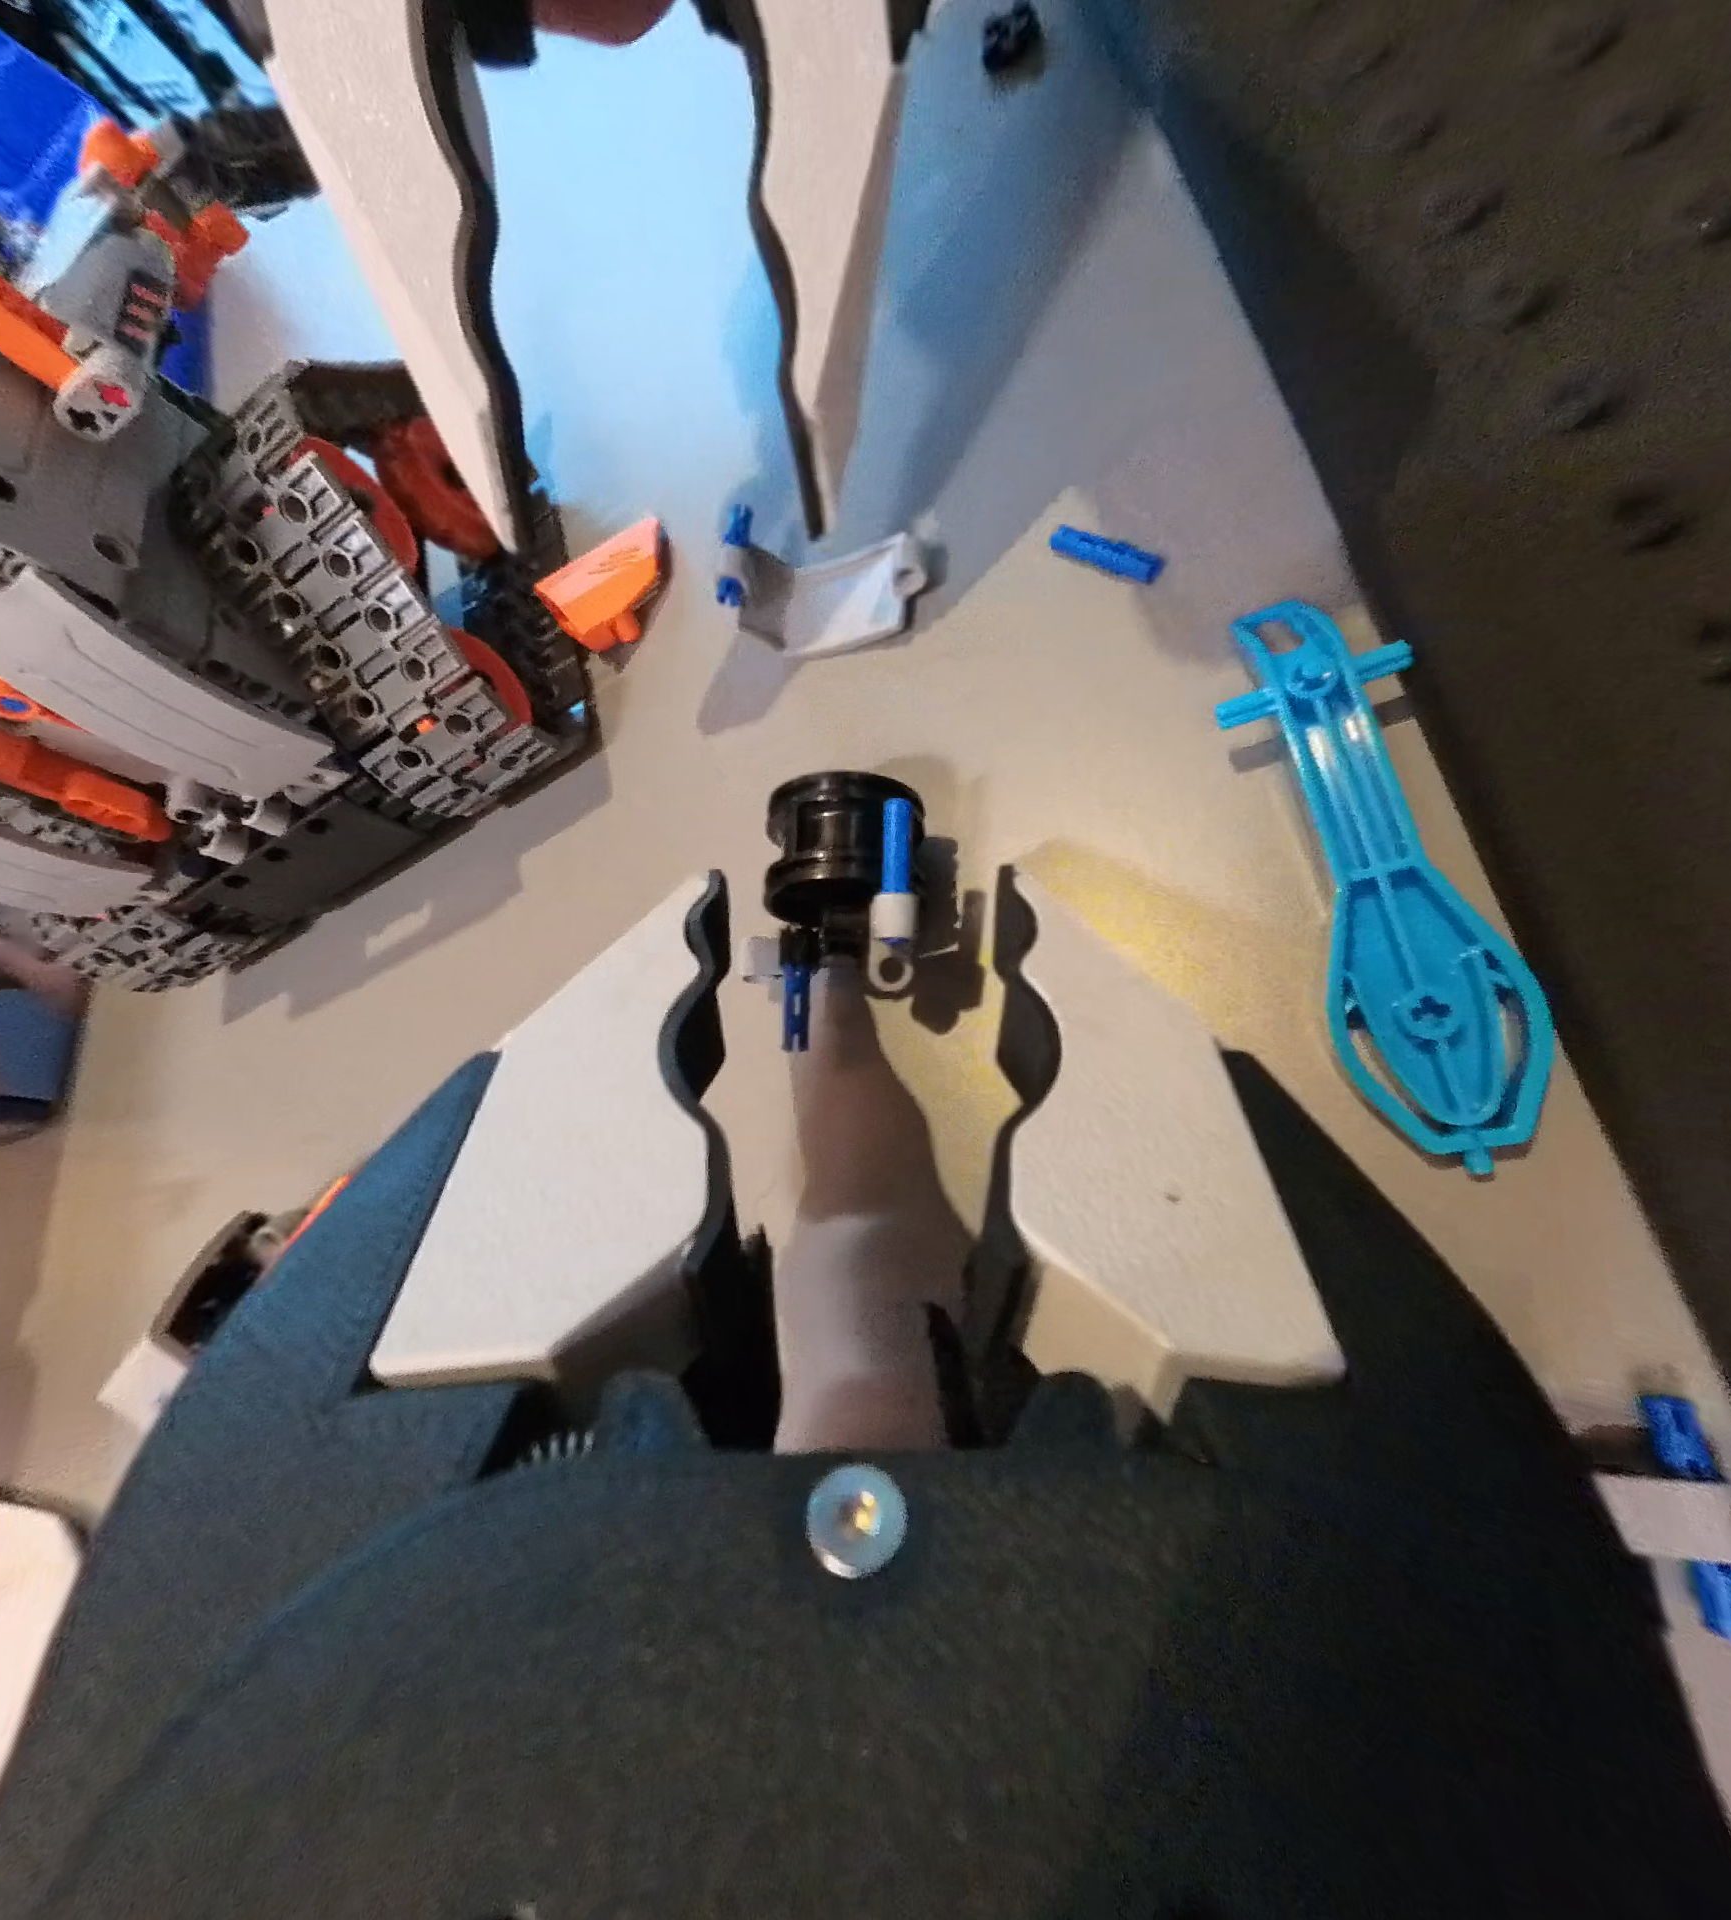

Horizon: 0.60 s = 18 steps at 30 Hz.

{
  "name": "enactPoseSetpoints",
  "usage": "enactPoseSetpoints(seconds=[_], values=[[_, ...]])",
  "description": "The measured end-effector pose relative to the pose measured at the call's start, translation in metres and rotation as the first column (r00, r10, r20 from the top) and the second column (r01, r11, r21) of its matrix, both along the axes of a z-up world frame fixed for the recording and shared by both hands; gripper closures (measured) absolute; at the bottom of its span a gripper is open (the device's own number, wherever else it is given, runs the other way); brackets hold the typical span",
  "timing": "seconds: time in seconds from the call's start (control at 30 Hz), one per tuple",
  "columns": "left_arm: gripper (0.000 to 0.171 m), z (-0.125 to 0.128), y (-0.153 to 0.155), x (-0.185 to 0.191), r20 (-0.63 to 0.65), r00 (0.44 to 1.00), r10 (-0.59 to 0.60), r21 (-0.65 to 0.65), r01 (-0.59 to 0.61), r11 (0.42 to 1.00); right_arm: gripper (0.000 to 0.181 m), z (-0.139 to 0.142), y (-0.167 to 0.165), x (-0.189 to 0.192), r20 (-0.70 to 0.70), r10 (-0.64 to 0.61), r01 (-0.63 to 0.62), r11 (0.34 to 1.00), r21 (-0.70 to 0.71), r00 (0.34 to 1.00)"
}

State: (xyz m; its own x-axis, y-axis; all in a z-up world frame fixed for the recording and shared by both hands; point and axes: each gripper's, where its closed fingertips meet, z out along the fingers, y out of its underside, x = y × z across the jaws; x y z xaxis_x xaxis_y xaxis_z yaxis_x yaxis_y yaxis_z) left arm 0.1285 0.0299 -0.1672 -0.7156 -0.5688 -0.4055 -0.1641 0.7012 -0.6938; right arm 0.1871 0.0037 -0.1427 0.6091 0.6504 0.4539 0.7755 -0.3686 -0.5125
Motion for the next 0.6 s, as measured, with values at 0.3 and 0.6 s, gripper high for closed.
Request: enactPoseSetpoints(seconds=[0.3,0.6], values=[[0.117,0.012,-0.004,-0.004,-0.073,0.997,-0.038,-0.134,0.028,0.991,0.176,-0.028,-0.007,0.013,-0.100,-0.088,0.068,0.979,-0.190,0.991],[0.137,0.057,-0.002,0.019,0.014,0.996,0.092,-0.194,-0.088,0.977,0.179,0.010,0.008,-0.016,0.194,-0.027,0.036,0.998,-0.044,0.981]])
